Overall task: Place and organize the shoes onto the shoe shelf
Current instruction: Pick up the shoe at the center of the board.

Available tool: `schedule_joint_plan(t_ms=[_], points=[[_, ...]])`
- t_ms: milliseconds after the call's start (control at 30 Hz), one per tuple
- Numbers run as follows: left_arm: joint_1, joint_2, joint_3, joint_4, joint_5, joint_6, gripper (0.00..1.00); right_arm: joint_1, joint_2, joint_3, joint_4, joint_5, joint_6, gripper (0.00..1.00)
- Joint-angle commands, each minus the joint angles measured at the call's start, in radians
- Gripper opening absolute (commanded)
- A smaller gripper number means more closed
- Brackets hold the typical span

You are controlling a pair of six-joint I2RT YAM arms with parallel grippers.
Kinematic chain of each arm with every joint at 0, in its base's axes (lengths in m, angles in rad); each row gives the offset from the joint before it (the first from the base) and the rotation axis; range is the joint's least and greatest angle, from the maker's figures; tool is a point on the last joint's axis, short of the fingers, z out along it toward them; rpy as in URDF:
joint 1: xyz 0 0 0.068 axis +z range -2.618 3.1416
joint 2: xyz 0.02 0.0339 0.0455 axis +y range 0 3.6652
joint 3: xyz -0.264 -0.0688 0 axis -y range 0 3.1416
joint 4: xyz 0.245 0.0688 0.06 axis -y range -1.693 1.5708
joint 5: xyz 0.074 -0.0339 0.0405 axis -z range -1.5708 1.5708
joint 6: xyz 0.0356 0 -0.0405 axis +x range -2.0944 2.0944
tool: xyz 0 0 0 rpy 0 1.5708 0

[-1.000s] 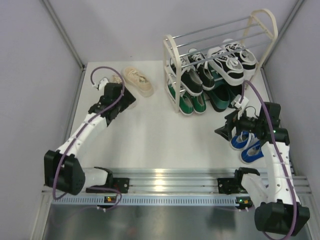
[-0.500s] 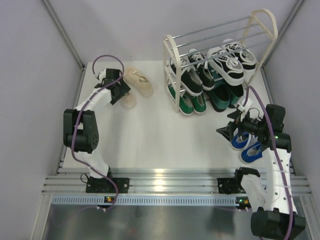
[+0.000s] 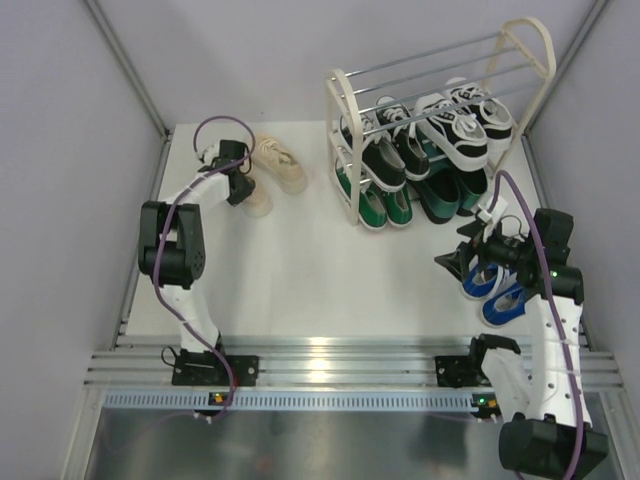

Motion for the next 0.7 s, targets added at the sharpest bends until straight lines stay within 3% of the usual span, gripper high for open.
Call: schedule_joint_plan(t_ms=[0,167,233,433,533,667], points=[[0.004,-0.034,-0.009,0.057,0.007,0.056,0.00,-0.015,0.002,0.005,0.028,-0.041,-0.026,0.91],[0.004,-0.215,-0.081,0.068,0.093,0.090,0.00,-0.018,0.005,0.009,0.007,-0.052,-0.046,0.91],[0.003,-0.305,-0.185,0.078,0.132,0.067,0.00,-0.018,0.014,0.016,-0.018,-0.072,-0.084,0.91],[-0.037,-0.796,-0.553,0.107,0.329,0.012,0.00,-0.013,0.089,0.065,-0.171,-0.171,-0.221,0.90],[-0.138,-1.025,-0.653,0.114,0.377,0.020,0.00,-0.001,0.142,0.123,-0.271,-0.205,-0.281,0.89],[-0.417,-1.260,-0.762,0.114,0.365,0.015,0.00,0.013,0.195,0.217,-0.403,-0.213,-0.341,0.88]])
